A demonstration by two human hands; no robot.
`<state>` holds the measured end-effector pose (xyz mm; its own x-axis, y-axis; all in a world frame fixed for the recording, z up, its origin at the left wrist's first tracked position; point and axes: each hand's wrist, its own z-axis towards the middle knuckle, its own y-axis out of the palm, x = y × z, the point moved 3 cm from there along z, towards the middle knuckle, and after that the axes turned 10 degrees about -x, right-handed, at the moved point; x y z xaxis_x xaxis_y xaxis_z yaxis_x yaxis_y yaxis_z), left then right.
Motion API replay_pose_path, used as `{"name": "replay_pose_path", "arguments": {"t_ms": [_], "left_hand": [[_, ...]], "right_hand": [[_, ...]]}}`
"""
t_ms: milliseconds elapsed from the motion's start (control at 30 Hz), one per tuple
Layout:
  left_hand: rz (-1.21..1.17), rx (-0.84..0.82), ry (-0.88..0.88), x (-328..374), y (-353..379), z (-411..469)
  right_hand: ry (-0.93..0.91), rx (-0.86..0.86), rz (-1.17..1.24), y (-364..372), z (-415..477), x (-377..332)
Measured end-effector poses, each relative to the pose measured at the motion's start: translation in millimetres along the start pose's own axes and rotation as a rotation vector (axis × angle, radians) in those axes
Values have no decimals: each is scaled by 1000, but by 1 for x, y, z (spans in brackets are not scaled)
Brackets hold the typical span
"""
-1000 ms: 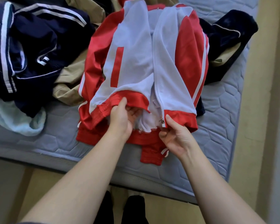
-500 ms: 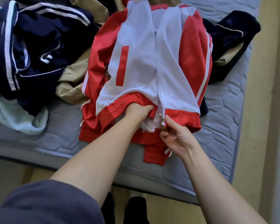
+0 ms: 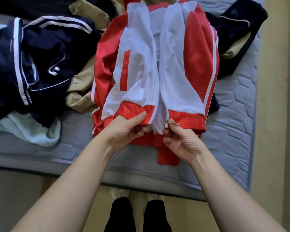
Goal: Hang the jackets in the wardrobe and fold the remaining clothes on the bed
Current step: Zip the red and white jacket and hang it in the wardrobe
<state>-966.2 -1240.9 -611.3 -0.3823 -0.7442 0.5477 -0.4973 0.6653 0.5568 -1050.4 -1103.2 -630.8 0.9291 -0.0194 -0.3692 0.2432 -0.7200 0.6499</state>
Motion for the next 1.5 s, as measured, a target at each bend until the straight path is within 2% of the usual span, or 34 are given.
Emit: {"name": "replay_pose_path", "arguments": {"t_ms": [100,200,433,600,767,1000,1200,1367,1500], "left_hand": [[85,29,12,-2,0,0],[81,104,63,-4,1,0],[148,29,182,5,12,-5],[271,203,332,5,22,-5],[221,312,411,2,31,-4],[166,337,457,-1,35,-4],[210,344,474,-3,34,-5],[277,345,490,-4,35,-5],[423,343,446,-6,29,-7]], "right_hand": [[-8,-37,0,3,-2,1],[-33,14,-47,1,-3,0],[-115,52,-104,7,-8,-5],[-156,50,-32,12,-10,-1],[-193,57,51,14,-7,7],[-235,91,71,14,-4,12],[-259,96,117,15,-2,14],[-298,103,112,16,-1,13],[-315,193,105,14,1,13]]}}
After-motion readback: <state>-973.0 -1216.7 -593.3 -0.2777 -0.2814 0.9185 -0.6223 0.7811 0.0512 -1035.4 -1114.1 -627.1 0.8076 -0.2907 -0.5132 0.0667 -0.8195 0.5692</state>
